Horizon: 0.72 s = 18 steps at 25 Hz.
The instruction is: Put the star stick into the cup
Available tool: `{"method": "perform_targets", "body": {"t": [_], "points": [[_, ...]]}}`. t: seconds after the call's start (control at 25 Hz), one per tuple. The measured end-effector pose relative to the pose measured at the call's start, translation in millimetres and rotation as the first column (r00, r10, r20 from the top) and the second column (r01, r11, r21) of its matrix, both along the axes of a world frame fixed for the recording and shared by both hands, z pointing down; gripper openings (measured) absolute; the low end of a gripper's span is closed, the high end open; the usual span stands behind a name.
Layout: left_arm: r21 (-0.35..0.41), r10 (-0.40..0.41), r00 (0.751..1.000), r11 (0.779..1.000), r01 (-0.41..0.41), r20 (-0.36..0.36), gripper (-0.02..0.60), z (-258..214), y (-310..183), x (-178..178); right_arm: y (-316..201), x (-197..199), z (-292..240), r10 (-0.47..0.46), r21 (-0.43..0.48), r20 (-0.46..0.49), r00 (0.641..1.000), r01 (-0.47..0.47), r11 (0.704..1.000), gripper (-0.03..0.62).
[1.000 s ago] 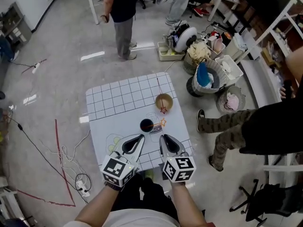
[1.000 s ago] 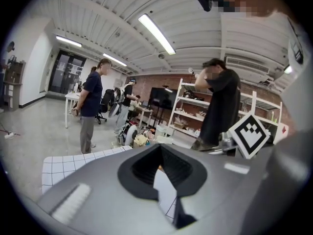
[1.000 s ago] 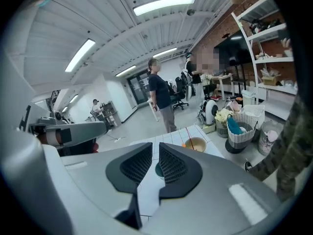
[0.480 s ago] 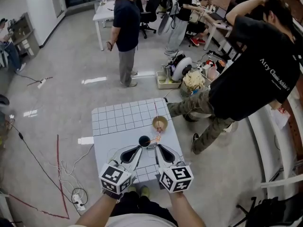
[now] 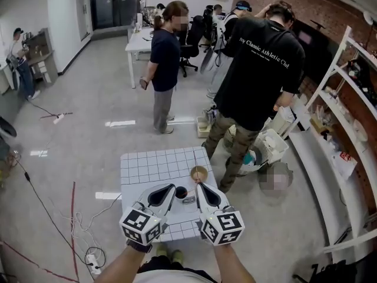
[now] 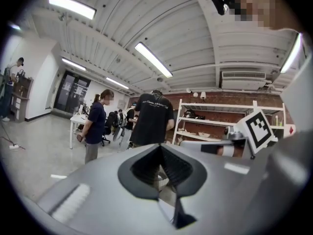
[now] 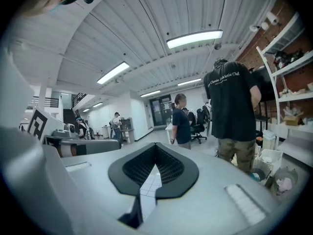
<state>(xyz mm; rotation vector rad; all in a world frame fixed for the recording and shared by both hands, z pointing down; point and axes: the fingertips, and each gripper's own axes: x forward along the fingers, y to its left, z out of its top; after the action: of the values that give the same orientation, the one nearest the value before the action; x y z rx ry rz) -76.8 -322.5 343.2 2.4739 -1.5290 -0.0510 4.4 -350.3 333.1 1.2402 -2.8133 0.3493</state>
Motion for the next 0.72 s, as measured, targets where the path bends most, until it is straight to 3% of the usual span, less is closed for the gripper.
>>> {"method": "perform_targets", "body": {"t": [0.36,0.72], "points": [[0.075,-0.053,0.998,0.996,0.051,0.03,0.006,-40.5,-0.3,-15.2,-3.6,-4.1,-29.3,0.002,0.084,-0.018,1.0,0.0,0.996,0.012],[0.103,-0.064,0.997,0.993,0.06,0.032,0.006,-50.5,-1.4,-19.3,-3.2,-6.1,-37.5,0.002,0.118,-0.01,1.0,-0.001,0.993,0.012]]}}
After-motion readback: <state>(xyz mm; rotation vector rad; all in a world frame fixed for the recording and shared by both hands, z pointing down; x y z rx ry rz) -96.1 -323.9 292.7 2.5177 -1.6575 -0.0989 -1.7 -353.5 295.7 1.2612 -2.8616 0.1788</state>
